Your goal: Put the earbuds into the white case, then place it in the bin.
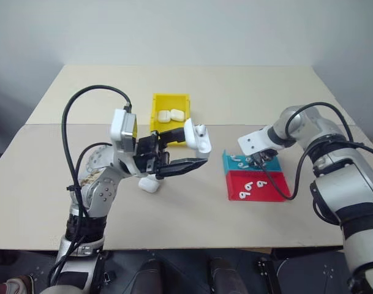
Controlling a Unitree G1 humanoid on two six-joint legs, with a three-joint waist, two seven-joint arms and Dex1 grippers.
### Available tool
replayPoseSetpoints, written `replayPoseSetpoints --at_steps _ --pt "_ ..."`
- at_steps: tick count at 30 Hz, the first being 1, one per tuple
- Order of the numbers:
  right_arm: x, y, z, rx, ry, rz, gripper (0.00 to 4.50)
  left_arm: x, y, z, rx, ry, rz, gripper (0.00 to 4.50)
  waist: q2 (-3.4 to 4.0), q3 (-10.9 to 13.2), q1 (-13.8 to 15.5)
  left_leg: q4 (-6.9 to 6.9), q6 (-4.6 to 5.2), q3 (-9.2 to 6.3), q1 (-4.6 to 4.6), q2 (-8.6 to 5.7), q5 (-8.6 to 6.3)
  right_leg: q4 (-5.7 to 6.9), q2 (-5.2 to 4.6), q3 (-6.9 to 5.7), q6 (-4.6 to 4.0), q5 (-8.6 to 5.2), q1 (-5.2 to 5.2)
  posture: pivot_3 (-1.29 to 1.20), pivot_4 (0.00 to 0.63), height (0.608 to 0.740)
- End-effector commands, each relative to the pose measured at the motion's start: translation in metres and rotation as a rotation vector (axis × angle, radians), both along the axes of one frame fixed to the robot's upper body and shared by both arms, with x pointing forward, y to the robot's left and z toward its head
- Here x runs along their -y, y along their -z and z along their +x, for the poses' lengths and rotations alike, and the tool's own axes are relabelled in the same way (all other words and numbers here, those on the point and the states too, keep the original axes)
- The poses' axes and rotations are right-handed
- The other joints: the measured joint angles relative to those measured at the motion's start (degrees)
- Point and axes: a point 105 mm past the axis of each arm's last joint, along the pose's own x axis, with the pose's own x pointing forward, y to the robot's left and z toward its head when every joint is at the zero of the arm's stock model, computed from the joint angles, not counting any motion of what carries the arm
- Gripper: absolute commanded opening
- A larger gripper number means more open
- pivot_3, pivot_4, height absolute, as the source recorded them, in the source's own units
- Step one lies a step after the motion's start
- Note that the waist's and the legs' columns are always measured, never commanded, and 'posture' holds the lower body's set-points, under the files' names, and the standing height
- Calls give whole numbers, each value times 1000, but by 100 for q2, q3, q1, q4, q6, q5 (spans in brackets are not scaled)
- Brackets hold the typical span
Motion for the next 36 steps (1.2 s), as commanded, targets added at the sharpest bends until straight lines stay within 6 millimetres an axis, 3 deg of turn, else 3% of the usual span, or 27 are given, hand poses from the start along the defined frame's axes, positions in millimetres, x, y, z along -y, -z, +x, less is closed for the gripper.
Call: replayPoseSetpoints --at_steps 1,7,10,14,22,27,31,36 --pt "-1 -7 4 33 4 6 2453 -4 -9 -9 37 0 -22 2751 0 0 -5 0 0 0 0 0 0 0 0 0 0 0 0 0 150 740" --pt "1 -1 2 4 15 -7 2453 -3 -9 -9 31 -5 -24 2751 1 -1 -8 1 -3 0 7 0 2 8 0 0 0 0 5 0 150 740" --pt "2 2 0 -17 18 -15 1825 -4 -8 -8 28 -5 -21 2751 1 -1 -9 2 -5 0 10 0 3 12 0 0 0 0 6 0 150 740" --pt "3 4 -1 -23 24 -10 642 -4 -8 -7 27 -4 -17 2751 1 -1 -14 2 -6 0 11 0 4 16 0 0 0 0 6 0 150 740" --pt "2 1 2 -6 51 31 622 -3 -8 -7 28 5 -15 2751 1 -1 -18 2 -7 0 11 0 4 17 0 1 0 0 6 0 150 740" --pt "-1 -36 1 10 61 201 622 -2 -9 -6 28 22 -16 2751 2 0 -16 2 -7 0 9 0 4 17 0 1 0 0 3 0 150 740" --pt "-4 -79 -11 -6 55 442 622 0 -10 -3 25 51 -17 2751 3 1 12 1 -7 -1 6 0 4 17 0 0 0 0 4 0 150 740" --pt "-9 -137 -63 -105 53 938 622 4 -14 3 28 100 -22 2751 3 1 108 1 -5 -11 0 1 3 28 1 -10 0 0 7 0 150 740"
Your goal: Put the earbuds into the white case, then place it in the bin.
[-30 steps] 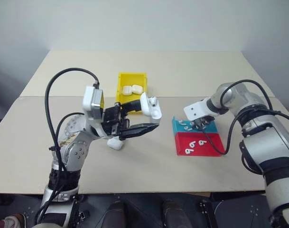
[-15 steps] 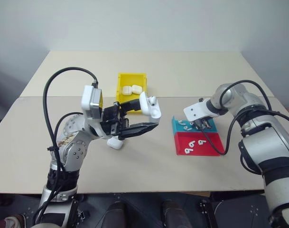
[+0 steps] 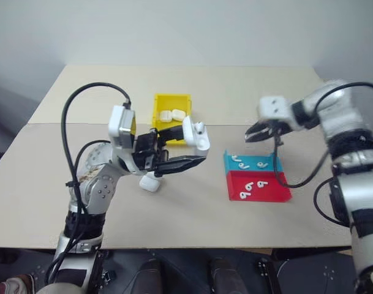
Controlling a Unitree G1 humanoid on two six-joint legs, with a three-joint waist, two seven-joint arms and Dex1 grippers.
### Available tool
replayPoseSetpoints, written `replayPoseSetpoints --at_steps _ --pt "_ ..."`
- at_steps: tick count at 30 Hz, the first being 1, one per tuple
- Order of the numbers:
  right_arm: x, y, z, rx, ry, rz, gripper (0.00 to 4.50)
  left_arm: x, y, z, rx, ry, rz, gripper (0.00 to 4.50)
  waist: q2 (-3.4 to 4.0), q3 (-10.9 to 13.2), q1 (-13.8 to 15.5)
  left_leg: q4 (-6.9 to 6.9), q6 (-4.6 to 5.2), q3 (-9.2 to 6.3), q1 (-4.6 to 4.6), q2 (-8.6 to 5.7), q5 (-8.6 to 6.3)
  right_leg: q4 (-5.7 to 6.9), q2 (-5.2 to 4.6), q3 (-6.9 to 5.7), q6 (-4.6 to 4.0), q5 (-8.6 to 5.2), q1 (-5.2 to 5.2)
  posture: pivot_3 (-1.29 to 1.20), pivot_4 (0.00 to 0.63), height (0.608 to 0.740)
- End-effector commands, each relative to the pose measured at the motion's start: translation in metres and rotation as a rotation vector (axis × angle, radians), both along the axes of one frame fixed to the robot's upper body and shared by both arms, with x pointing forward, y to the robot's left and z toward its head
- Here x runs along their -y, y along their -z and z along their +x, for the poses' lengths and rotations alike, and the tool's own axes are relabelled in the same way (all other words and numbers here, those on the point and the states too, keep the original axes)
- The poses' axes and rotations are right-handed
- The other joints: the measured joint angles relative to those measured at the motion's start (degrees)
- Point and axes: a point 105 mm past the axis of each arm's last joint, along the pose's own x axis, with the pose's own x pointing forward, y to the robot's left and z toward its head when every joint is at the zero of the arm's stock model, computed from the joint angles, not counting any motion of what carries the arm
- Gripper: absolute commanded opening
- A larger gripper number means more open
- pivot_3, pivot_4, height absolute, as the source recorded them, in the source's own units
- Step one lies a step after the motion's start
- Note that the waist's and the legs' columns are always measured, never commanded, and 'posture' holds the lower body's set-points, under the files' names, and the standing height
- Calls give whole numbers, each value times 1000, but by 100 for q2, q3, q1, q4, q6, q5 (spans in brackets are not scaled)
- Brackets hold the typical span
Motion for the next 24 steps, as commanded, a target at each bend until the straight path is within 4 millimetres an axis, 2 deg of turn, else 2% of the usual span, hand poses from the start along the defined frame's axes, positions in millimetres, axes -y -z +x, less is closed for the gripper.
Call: replayPoseSetpoints --at_steps 1,5,9,16,24 --pt "-6 -45 -46 -52 -59 342 622 1 -10 0 34 45 -19 2751 0 0 43 1 2 -1 -1 0 -1 -1 0 -3 0 0 1 0 150 740" --pt "-16 -71 -89 -166 -60 745 622 1 -15 9 35 61 -20 2751 0 0 82 4 3 2 -4 -1 -2 -11 0 1 0 0 -3 0 150 740" --pt "-36 -76 -120 -232 -109 964 622 5 -17 16 38 89 -10 2751 0 0 45 5 3 -4 3 -1 -2 -8 4 2 0 0 1 0 150 740" --pt "-80 -75 -145 -279 -139 1107 622 15 -18 18 38 138 -6 2751 0 0 -14 4 4 -7 -1 -3 -2 -4 3 2 0 0 -2 0 150 740" --pt "-92 -72 -154 -352 -136 1144 622 19 -20 18 40 154 -7 2751 0 0 -37 5 5 -9 -5 -3 -2 -7 3 1 0 0 -2 0 150 740"
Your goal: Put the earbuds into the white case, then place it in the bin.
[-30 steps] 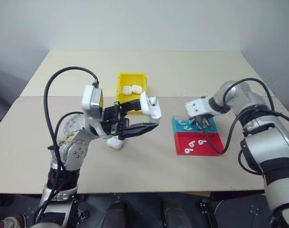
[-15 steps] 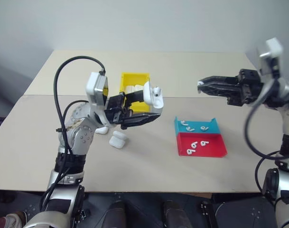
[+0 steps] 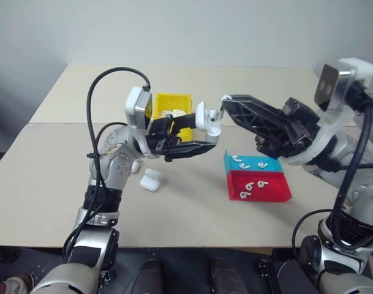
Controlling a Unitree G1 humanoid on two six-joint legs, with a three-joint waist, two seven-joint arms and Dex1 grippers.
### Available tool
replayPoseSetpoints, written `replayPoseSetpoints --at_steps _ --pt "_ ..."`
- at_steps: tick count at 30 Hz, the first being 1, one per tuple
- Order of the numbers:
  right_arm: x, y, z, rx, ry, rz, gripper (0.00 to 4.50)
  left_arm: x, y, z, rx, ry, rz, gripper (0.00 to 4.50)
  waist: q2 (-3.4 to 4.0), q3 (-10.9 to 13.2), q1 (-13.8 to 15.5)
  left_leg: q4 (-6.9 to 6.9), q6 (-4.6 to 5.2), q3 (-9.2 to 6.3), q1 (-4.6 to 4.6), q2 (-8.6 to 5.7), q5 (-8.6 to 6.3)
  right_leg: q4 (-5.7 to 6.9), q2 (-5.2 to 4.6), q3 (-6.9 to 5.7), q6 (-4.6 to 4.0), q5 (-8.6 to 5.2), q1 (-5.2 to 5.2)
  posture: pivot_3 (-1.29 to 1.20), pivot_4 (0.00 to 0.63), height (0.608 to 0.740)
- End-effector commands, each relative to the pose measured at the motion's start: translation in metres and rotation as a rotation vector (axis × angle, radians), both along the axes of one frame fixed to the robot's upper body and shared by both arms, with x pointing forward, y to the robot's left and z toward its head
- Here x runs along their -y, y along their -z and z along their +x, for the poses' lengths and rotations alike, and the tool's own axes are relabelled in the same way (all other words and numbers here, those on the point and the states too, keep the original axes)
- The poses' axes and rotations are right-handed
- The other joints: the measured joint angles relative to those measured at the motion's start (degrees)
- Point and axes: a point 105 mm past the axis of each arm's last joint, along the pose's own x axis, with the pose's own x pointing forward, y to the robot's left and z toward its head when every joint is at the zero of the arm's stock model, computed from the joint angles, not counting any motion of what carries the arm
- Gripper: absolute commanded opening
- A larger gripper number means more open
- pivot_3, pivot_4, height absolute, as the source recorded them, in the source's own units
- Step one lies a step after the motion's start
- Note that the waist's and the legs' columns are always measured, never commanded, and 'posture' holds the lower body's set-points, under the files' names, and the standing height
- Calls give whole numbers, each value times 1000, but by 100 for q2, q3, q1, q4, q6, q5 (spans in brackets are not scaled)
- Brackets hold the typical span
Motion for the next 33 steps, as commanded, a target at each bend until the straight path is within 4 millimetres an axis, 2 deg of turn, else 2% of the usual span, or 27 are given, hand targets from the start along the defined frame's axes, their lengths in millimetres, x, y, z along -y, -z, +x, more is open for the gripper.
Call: replayPoseSetpoints --at_steps 1,6,17,27,33 --pt "-4 -4 -15 39 -43 8 622 1 -9 -4 47 10 -8 2751 0 0 -2 -1 0 0 1 0 0 0 0 0 0 0 0 0 150 740" --pt "-11 8 -10 9 -38 -52 622 0 -9 -3 47 5 -8 2751 0 0 -9 -1 1 -1 0 0 -1 -3 1 0 0 0 0 0 150 740" --pt "-11 16 -4 11 -10 -132 622 -2 -8 -4 50 -8 -16 2751 -1 0 -5 -2 3 -1 -2 0 -2 -7 1 0 0 0 0 0 150 740" --pt "-8 21 -3 26 -5 -213 3961 -3 -7 -8 55 -16 -20 2751 -1 0 -4 -1 4 -1 -2 0 -2 -6 1 0 0 0 -1 0 150 740" --pt "-3 17 -8 61 -30 -238 3961 -4 -6 -6 52 -23 -20 2751 -1 0 2 -2 4 -1 -2 0 -2 -8 1 0 1 0 0 0 150 740"
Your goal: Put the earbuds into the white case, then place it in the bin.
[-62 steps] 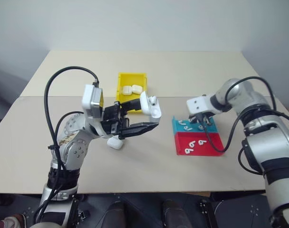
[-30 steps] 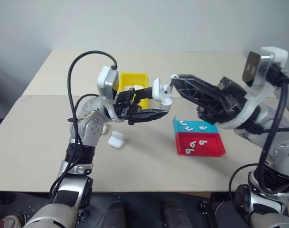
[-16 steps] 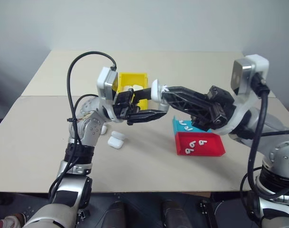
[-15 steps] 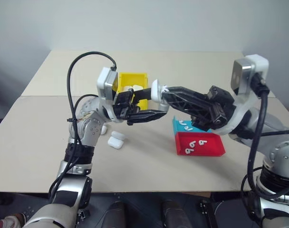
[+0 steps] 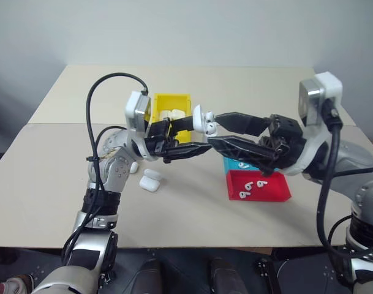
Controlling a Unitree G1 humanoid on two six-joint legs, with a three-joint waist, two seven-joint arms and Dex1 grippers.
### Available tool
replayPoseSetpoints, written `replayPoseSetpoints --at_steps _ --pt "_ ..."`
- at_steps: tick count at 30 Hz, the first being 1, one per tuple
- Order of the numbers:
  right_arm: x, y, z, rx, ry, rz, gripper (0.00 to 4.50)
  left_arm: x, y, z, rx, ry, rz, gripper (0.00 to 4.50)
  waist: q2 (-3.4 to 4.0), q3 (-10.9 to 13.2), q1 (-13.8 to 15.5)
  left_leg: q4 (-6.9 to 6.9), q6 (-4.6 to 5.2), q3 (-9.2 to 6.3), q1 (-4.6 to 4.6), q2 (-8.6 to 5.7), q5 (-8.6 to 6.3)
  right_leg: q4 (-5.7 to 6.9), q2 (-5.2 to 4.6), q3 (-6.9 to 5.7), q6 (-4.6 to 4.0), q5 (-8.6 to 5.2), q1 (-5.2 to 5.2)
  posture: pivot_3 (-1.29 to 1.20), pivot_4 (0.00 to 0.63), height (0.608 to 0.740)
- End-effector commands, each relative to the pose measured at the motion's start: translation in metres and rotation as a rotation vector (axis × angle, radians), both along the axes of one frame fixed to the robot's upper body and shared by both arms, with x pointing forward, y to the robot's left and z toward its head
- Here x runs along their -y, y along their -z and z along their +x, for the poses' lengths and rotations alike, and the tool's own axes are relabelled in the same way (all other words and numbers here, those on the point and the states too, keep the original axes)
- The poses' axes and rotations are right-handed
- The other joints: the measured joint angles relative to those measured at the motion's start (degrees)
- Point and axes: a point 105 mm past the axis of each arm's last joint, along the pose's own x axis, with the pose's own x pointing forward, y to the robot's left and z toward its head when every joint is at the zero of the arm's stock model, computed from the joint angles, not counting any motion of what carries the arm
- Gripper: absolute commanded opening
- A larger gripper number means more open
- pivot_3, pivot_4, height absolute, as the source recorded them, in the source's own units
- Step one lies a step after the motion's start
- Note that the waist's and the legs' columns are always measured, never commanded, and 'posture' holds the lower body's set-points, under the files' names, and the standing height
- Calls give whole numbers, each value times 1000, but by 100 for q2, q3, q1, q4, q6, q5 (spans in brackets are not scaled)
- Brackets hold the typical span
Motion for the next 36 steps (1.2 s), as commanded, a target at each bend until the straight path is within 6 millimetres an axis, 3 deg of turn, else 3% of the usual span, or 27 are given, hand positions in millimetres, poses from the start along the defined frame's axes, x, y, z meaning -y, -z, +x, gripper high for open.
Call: replayPoseSetpoints --at_steps 1,3,6,11,16,21,26,31,36 --pt "3 -6 -6 35 -26 -12 3961 1 -15 -10 81 27 -29 2751 0 0 0 0 0 0 0 0 0 -2 0 -1 0 0 0 0 150 740" --pt "7 -9 -9 53 -36 -26 3961 2 -13 -8 77 24 -23 2751 0 0 0 0 1 0 -1 0 0 -3 0 0 0 0 0 0 150 740" --pt "16 -17 -9 85 -20 -57 3455 5 -10 -4 71 0 -26 2751 -1 0 11 1 1 0 -1 0 -1 -3 0 0 0 0 1 0 150 740" --pt "37 -40 6 265 79 -261 1890 16 -3 2 73 -23 -1 2751 -1 0 8 1 1 1 -1 -1 -1 -4 -1 0 0 0 0 0 150 740" --pt "29 -58 27 439 39 -453 185 24 -1 1 79 17 10 2751 1 0 -42 -1 6 10 2 1 -3 -4 3 9 0 0 -8 0 150 740" --pt "-4 -73 43 599 -91 -613 81 26 -1 4 79 24 12 2751 3 0 -47 -1 6 11 0 1 -3 2 3 9 0 0 -14 0 150 740" --pt "-33 -62 57 712 -222 -805 81 27 -1 4 86 26 13 2751 3 0 -5 0 7 11 -14 2 -4 -5 2 3 0 0 -20 0 150 740" --pt "-43 -55 56 773 -339 -883 81 26 0 3 91 23 16 2751 3 0 68 8 7 4 -36 1 -4 12 -3 -9 2 1 -26 0 150 740" --pt "-34 -53 46 811 -414 -908 81 25 -1 6 101 -8 15 2751 3 0 92 6 11 4 -39 2 -7 5 -3 -13 2 1 -25 0 150 740"
